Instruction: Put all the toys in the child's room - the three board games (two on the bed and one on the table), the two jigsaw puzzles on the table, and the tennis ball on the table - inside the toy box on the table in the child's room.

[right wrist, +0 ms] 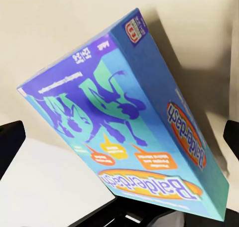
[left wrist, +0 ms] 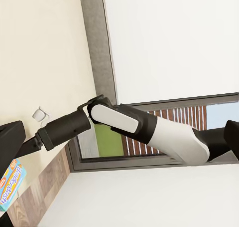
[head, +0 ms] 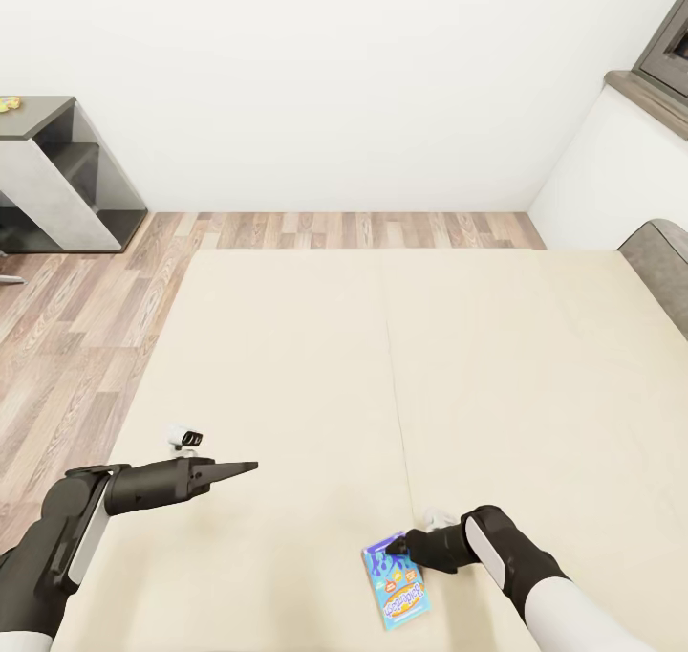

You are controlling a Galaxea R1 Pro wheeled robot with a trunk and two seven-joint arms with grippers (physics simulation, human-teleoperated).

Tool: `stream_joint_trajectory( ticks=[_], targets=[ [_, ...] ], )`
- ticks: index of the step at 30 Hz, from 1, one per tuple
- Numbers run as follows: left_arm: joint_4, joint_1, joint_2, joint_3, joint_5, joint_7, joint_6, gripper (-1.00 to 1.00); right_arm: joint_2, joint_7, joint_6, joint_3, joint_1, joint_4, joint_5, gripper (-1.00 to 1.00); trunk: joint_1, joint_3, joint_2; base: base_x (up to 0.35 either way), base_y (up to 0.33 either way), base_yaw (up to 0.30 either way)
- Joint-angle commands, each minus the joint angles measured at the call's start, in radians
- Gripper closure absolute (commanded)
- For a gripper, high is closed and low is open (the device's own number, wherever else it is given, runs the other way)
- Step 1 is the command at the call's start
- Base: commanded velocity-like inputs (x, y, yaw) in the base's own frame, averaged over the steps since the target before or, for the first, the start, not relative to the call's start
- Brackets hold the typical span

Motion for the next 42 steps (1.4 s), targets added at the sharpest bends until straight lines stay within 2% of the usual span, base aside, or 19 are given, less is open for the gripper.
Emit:
stream_joint_trajectory(
  ticks=[1, 42],
  targets=[
    [0.000, 0.000, 0.000, 0.000, -0.001, -0.004, 0.011, -1.00, -0.001, -0.001, 0.003, 0.007, 0.000, -0.001, -0.006, -1.00, 0.000, -0.001, -0.001, 0.000, 0.000, 0.000],
    [0.000, 0.000, 0.000, 0.002, -0.002, -0.004, 0.011, -1.00, -0.001, -0.001, 0.008, 0.006, 0.000, 0.001, -0.006, -1.00, 0.000, -0.001, -0.001, 0.000, 0.047, 0.000]
  ],
)
